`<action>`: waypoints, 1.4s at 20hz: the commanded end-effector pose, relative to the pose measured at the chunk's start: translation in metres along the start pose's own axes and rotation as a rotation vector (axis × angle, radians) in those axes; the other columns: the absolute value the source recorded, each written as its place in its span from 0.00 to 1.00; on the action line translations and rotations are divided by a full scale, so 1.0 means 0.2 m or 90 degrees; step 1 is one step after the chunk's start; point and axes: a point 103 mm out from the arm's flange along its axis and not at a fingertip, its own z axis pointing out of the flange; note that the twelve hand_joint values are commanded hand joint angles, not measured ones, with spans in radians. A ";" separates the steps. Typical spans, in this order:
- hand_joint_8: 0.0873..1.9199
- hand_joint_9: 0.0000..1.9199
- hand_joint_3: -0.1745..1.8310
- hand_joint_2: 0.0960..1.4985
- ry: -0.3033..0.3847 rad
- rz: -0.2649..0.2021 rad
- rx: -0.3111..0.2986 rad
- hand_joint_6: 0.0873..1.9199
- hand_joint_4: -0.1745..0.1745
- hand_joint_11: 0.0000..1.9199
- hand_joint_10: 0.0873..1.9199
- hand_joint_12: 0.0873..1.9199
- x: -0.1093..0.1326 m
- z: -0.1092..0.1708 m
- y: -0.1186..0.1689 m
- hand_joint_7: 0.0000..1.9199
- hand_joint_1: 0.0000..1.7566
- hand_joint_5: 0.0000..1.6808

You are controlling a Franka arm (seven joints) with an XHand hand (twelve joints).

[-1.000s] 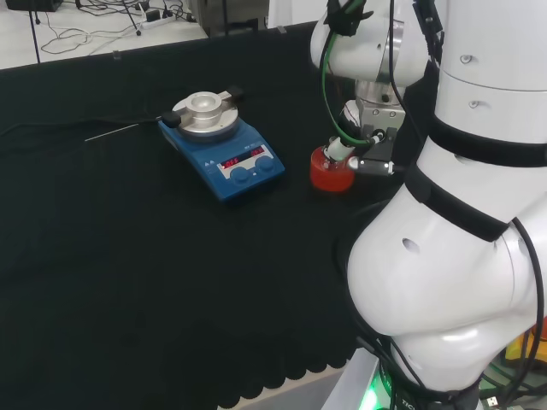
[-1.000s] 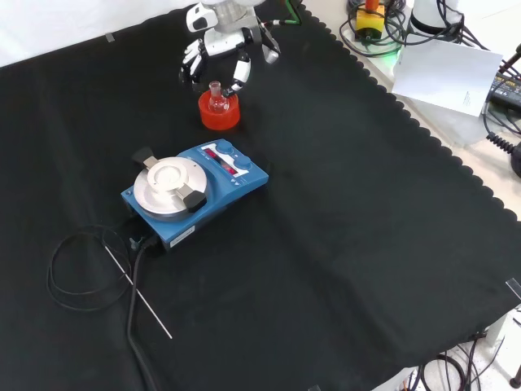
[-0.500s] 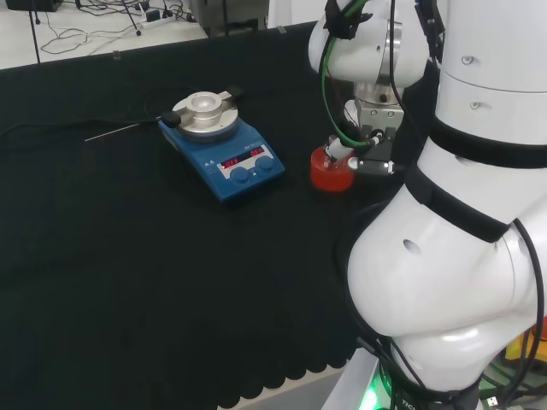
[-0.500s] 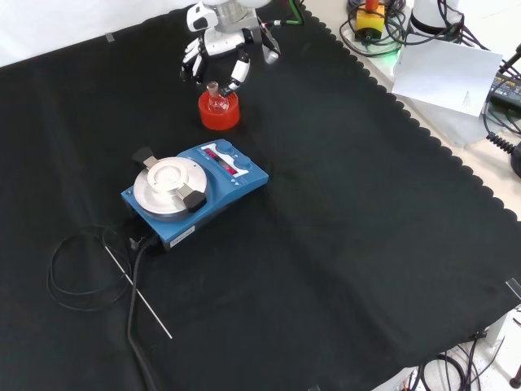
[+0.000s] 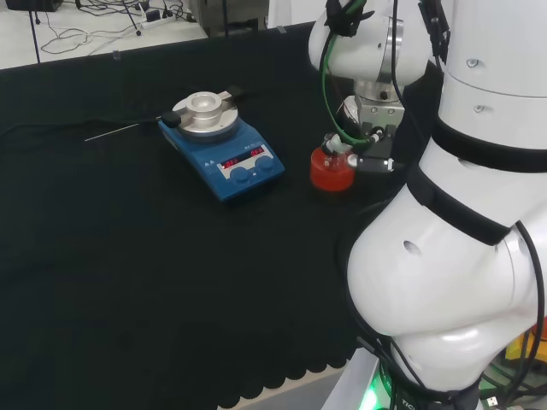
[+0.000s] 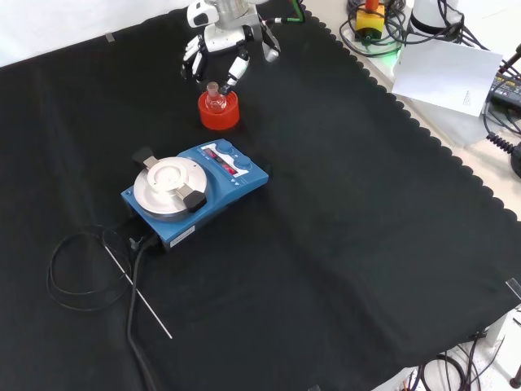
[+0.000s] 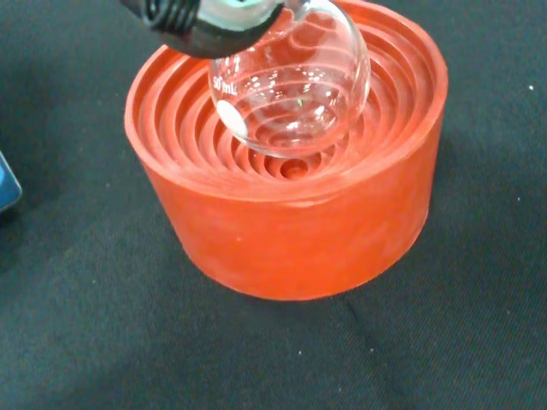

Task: Pick up the round-bottom flask.

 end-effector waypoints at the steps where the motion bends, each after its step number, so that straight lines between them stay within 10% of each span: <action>1: 0.34 0.31 0.14 0.69 0.006 0.000 0.001 0.52 0.93 0.22 0.29 0.67 0.00 0.00 -0.01 0.20 0.58 0.58; 4: 0.34 0.31 0.13 0.69 0.012 0.000 0.010 0.51 0.92 0.21 0.30 0.67 0.00 0.01 -0.01 0.20 0.58 0.58; 6: 0.34 0.31 0.13 0.64 0.013 -0.001 0.017 0.45 0.47 0.21 0.29 0.67 0.00 0.02 -0.01 0.20 0.56 0.55; 9: 0.33 0.30 0.22 0.55 0.013 0.001 0.030 0.43 0.25 0.20 0.29 0.67 0.00 0.03 -0.01 0.19 0.55 0.49; 14: 0.34 0.26 0.42 0.39 0.012 0.001 0.042 0.42 0.25 0.17 0.31 0.69 0.01 0.04 -0.01 0.15 0.55 0.40; 28: 0.35 0.27 0.43 0.39 0.015 -0.008 0.030 0.41 0.26 0.17 0.33 0.69 0.02 0.03 0.01 0.15 0.52 0.41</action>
